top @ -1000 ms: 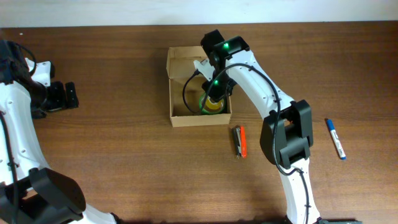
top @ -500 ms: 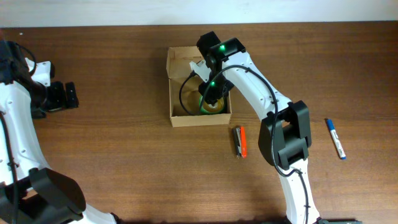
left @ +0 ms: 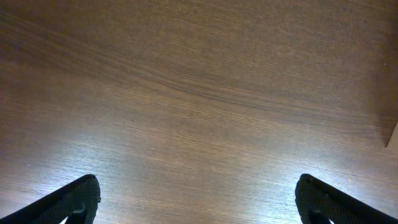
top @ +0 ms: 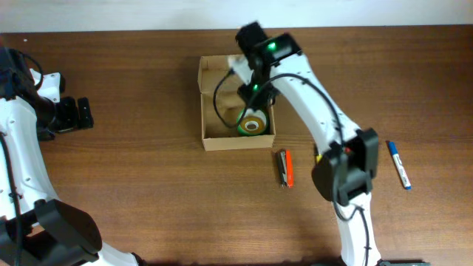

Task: Pack container
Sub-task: 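Open the right gripper and withdraw it from the box, then move the right gripper down over the blue marker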

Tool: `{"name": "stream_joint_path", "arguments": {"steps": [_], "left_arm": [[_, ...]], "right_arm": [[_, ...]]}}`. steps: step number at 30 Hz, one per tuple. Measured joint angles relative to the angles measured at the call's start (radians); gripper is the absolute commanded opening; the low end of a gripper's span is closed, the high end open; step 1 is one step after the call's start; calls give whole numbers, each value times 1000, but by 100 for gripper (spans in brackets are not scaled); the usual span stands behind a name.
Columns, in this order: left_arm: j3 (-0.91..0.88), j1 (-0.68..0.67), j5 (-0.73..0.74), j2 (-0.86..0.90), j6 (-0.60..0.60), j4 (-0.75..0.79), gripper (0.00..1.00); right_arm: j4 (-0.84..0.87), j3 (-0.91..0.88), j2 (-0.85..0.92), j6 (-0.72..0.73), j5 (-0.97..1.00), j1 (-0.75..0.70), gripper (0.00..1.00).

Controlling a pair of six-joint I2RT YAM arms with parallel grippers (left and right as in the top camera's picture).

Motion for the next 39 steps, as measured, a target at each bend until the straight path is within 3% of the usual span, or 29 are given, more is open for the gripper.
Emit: {"name": "stream_joint_path", "arguments": {"steps": [7,13,18,23,27,32,39], "left_arm": [[0,0,0,0,0,0,99],[0,0,0,0,0,0,100],[0,0,-1,0,0,0,100],[0,0,0,0,0,0,100],[0,0,0,0,0,0,100],[0,0,0,0,0,0,99],[0,0,0,0,0,0,100]], "right_arm": [[-16,42,-211,46,89,-48,56],[-13,0,-306,95,99,-240,58],[78,-286,-463,94,89,-451,68],[180,-624,-650,5,72,-629,79],[264,-869,-775,-145,64,-746,75],[385,-1038,-790,-294,52,-838,70],[512,-1106,-723,-367,19,-943,69]]}}
